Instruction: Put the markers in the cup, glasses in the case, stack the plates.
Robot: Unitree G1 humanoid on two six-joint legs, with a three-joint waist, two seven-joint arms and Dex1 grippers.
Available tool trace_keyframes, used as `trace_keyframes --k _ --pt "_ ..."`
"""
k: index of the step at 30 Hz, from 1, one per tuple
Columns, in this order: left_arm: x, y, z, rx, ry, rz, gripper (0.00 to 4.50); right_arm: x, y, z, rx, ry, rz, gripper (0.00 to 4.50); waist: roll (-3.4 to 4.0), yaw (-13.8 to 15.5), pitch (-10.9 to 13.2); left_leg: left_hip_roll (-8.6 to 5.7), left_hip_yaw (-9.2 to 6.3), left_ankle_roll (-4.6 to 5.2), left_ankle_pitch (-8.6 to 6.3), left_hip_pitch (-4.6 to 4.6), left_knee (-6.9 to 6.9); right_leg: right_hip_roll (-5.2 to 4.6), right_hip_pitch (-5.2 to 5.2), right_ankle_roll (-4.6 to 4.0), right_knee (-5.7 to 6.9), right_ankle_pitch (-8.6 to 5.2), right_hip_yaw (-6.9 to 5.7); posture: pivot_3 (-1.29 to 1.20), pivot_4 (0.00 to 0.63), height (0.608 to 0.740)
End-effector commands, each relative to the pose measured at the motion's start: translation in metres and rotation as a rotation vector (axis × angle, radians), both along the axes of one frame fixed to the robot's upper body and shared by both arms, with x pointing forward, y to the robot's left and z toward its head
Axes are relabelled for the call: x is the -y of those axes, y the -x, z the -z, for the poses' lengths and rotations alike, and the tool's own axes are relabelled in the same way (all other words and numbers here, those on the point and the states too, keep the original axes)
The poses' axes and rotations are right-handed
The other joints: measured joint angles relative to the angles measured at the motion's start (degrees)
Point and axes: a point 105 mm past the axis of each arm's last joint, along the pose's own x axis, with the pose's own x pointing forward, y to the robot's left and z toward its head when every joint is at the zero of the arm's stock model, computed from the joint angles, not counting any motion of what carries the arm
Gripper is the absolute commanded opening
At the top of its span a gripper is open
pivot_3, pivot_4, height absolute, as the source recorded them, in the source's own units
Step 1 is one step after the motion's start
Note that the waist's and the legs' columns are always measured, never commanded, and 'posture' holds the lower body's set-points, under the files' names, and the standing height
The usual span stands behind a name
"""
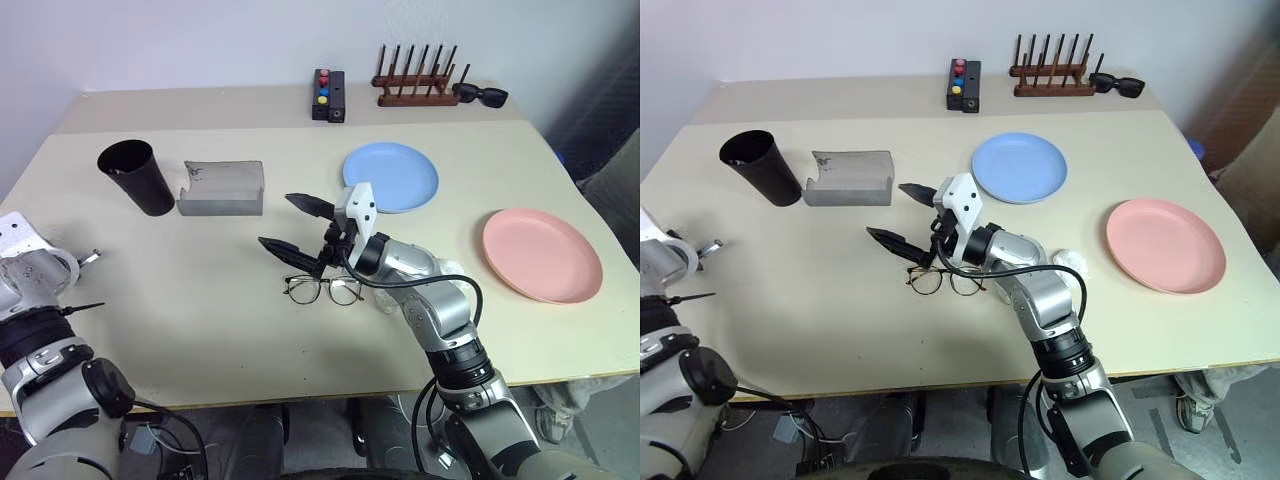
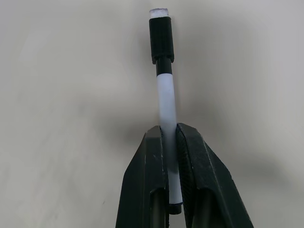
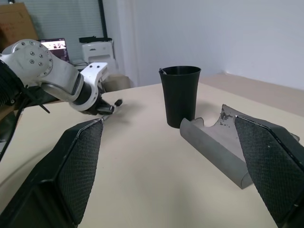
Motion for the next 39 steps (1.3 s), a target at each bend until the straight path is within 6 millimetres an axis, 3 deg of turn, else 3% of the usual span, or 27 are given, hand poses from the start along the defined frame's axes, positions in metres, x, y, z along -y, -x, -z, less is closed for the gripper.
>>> trace_keyframes --k 1,3,5,11,17,23,29,39 --pt "-0.013 -0.001 -0.060 0.317 -0.131 -0.042 0.05 -0.002 0.004 -0.014 0.053 -0.030 -0.019 4.50 0.00 0.00 0.00 0.00 0.00 0.00 0.00 0.00 -0.01 0.00 0.00 0.00 0.00 0.00 0.00 0.00 0.150 0.740" --pt "-0.007 -0.002 -0.095 0.509 -0.225 0.006 0.05 -0.002 0.004 -0.014 0.052 -0.030 -0.022 4.50 0.00 0.01 0.00 0.00 0.00 -0.01 0.00 -0.01 -0.01 0.00 -0.01 0.00 -0.01 0.00 0.00 0.00 0.150 0.740" --pt "0.015 -0.009 -0.129 0.634 -0.379 0.139 0.05 -0.003 0.005 -0.014 0.051 -0.030 -0.025 4.50 0.00 0.01 0.00 0.00 0.01 -0.02 0.01 -0.02 -0.01 -0.01 -0.01 -0.01 -0.03 0.00 0.00 0.00 0.150 0.740" --pt "0.076 -0.037 -0.164 0.772 -0.568 0.397 0.05 -0.004 0.005 -0.014 0.050 -0.031 -0.031 4.50 0.00 0.44 0.00 -0.02 0.05 -0.03 0.02 -0.03 0.01 -0.02 0.05 -0.01 -0.11 0.00 0.02 0.00 0.150 0.740" --pt "0.100 -0.067 -0.160 0.768 -0.632 0.447 0.05 -0.004 0.005 -0.015 0.058 -0.035 -0.027 4.50 0.01 -0.10 0.01 0.00 0.05 -0.01 0.02 -0.03 0.00 0.01 0.03 0.00 -0.10 0.00 0.02 0.00 0.150 0.740" --pt "0.100 -0.082 -0.144 0.725 -0.678 0.439 0.05 0.001 0.003 -0.021 0.069 -0.058 0.004 4.50 0.01 -0.08 0.01 0.00 0.05 0.00 0.01 -0.02 -0.02 0.02 0.00 0.00 -0.08 0.00 0.02 0.00 0.150 0.740" --pt "0.097 -0.087 -0.126 0.692 -0.676 0.408 0.05 0.006 0.001 -0.031 0.078 -0.115 0.025 4.50 0.01 0.00 0.01 0.00 0.05 0.00 0.02 -0.05 -0.01 0.01 0.00 0.01 -0.08 0.00 0.01 0.00 0.150 0.740" --pt "0.099 -0.087 -0.100 0.636 -0.663 0.406 0.05 0.005 0.001 -0.032 0.076 -0.121 0.013 4.50 0.01 -0.11 0.01 0.00 0.04 0.00 0.02 -0.04 -0.01 0.01 0.00 0.01 -0.07 0.00 0.01 0.00 0.150 0.740"
